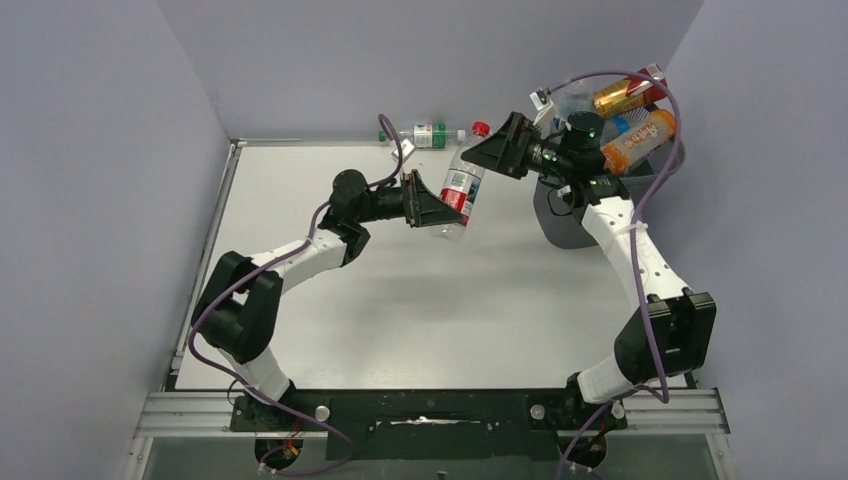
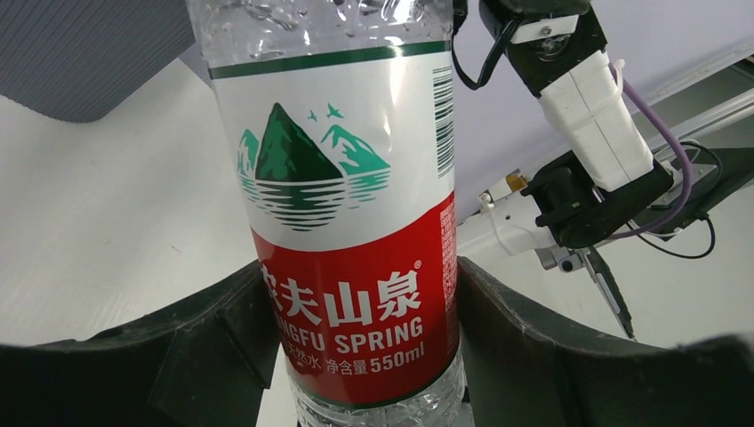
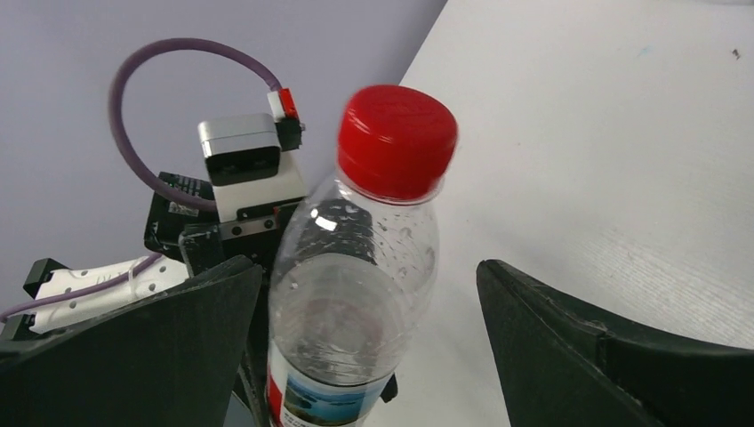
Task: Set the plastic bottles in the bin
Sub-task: Adjust the trash bin at the center of the board, then place the plastic bottle in the trash bin.
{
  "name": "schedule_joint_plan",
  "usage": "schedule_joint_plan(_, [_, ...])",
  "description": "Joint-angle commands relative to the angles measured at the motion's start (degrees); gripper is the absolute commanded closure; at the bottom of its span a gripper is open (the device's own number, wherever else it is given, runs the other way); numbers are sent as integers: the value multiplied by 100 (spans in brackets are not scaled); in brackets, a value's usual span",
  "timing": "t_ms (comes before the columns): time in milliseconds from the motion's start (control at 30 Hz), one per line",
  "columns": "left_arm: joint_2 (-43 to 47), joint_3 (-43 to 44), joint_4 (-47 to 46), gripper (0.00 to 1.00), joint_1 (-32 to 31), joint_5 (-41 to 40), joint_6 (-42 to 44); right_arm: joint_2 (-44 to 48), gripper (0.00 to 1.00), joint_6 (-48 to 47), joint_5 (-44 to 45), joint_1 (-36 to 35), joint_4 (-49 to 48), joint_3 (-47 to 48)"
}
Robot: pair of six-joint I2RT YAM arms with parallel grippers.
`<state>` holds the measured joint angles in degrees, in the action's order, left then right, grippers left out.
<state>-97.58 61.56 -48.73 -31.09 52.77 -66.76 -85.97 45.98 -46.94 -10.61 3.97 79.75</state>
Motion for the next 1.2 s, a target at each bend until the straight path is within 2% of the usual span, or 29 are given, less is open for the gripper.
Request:
schedule_joint_plan(0, [-34, 334, -523, 37, -36, 17, -13, -139, 6, -263, 18, -120, 212, 200])
schedule_joint_plan(100, [-97, 344, -470, 37, -42, -10, 15, -102, 18, -192, -4, -131, 59, 138])
schedule_joint_plan(233, [-153, 347, -408, 34, -46, -40, 54, -87, 42, -160, -22, -134, -3, 173])
schedule_joint_plan(267, [-146, 362, -346, 29, -46, -56, 104, -86, 48, -153, -10, -130, -9, 173])
schedule_joint_plan(300, [-136, 369, -264, 19, -40, -77, 155, -84, 50, -146, -2, -134, -32, 175])
schedule_joint_plan(467, [11, 417, 158, 16, 99, -119, 488, -73, 52, -263, 135, -24, 176, 385])
schedule_joint_plan(600, [400, 113, 208, 15, 547, -171, 590, -3, 53, -448, 340, 301, 517, 724])
schedule_joint_plan(700, [690, -38, 386, 15, 919, -205, 705, 60, 54, -409, 361, 697, 580, 902])
schedule_joint_plan(900, [1145, -61, 1441, 15, 1278, -464, 1415, 241, 54, -536, 986, 1573, 998, 1603])
schedule_joint_plan(1167, [1061, -247, 1355, 14, 1289, -454, 1450, 403, 53, -269, 1823, 2789, 941, 2148])
